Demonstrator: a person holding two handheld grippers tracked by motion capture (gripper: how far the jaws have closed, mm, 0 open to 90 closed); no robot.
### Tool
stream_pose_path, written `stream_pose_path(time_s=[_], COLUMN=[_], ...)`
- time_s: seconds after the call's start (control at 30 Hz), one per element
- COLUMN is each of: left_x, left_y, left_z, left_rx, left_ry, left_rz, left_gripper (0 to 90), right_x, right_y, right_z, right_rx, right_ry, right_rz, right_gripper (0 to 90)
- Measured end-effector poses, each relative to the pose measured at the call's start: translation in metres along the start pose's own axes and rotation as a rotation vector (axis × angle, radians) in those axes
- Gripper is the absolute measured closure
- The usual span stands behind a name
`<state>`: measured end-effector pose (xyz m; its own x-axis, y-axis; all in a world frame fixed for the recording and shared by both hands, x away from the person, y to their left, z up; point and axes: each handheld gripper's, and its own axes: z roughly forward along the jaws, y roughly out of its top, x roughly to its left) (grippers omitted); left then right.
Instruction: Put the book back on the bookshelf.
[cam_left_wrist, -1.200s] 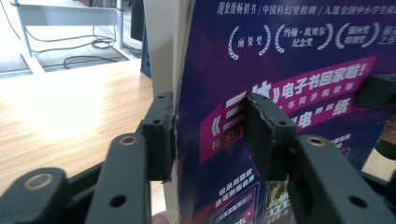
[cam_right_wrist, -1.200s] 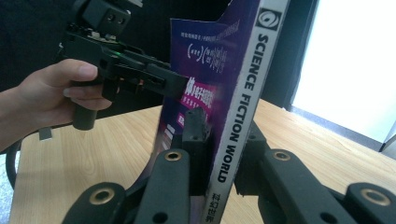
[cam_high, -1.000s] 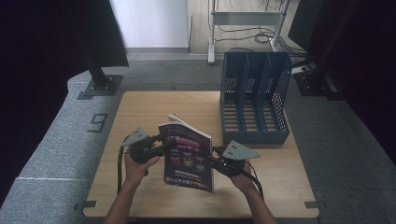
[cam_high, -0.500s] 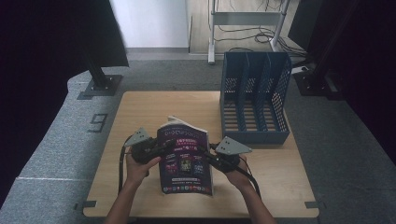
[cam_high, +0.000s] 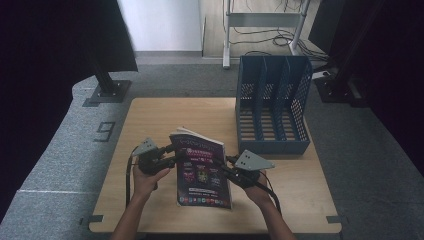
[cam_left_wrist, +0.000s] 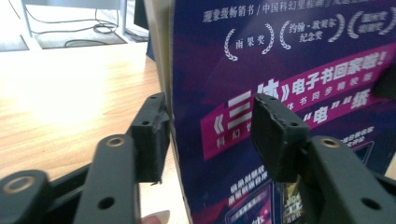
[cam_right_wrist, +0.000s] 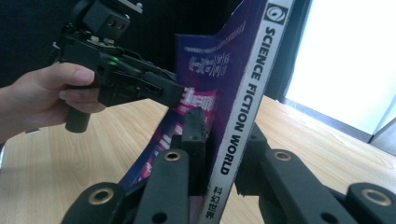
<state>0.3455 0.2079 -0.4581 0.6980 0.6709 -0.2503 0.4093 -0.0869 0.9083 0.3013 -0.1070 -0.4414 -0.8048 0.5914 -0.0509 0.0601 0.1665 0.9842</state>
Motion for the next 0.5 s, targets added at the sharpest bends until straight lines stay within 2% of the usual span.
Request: stream_pose_path(time_s=[0.23, 0.27, 0.33, 0.5], left_x=[0.0004, 0.0002, -0.0012, 0.0002], left_y=[0.0009, 0.0011, 0.0016, 0.0024], left_z=[0.0052, 0.0062, 0.0079, 0.0050], left_rx=[0.019, 0.022, 0.028, 0.018], left_ry=[-0.002, -0.010, 0.004, 0.026], left_rz=[0.001, 0.001, 0.013, 0.006], left_gripper=[38.4, 38.4, 39.4, 54.4], right_x=[0.0016, 0.0019, 0.0023, 0.0011], right_y=[-0.0002, -0.0001, -0.0001, -0.0008], right_z=[-0.0008, -0.0004, 0.0008, 0.0010], right_rx=[-0.014, -0.015, -0.014, -0.018], right_ry=[0.014, 0.015, 0.020, 0.023], right_rz=[-0.012, -0.013, -0.015, -0.006], right_gripper=[77.1, 77.2, 77.3, 77.4])
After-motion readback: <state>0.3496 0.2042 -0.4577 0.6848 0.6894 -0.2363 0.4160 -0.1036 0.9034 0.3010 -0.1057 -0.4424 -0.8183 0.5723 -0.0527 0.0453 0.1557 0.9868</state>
